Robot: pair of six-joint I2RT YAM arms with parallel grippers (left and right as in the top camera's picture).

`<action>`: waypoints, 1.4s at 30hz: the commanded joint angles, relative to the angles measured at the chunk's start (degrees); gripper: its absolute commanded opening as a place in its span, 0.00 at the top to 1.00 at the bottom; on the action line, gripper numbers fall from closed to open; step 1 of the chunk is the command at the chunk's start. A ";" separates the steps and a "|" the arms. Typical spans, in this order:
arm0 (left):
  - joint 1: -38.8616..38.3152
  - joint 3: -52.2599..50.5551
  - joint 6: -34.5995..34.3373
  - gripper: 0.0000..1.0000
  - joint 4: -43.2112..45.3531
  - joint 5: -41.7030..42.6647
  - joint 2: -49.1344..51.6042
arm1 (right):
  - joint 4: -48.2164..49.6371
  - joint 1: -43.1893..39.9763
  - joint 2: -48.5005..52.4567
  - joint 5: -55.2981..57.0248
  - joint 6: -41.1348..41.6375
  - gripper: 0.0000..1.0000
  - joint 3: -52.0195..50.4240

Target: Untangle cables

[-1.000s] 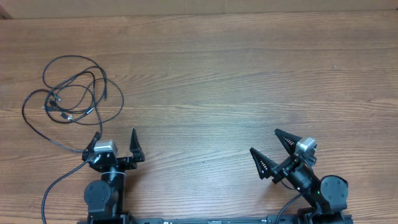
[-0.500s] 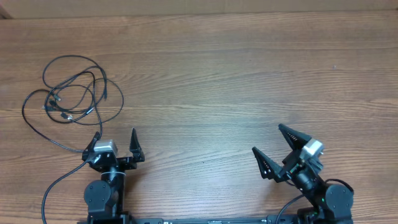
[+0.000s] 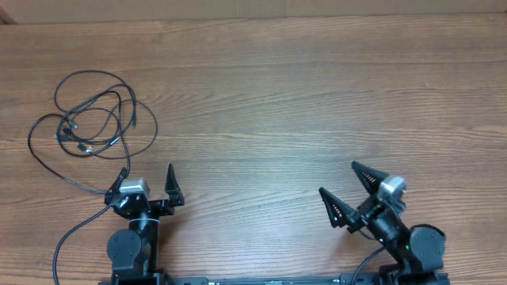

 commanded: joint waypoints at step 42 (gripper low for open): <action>-0.33 -0.22 0.63 0.00 -0.04 0.61 -0.48 | -1.11 -0.37 -0.52 39.54 -6.10 0.00 -0.61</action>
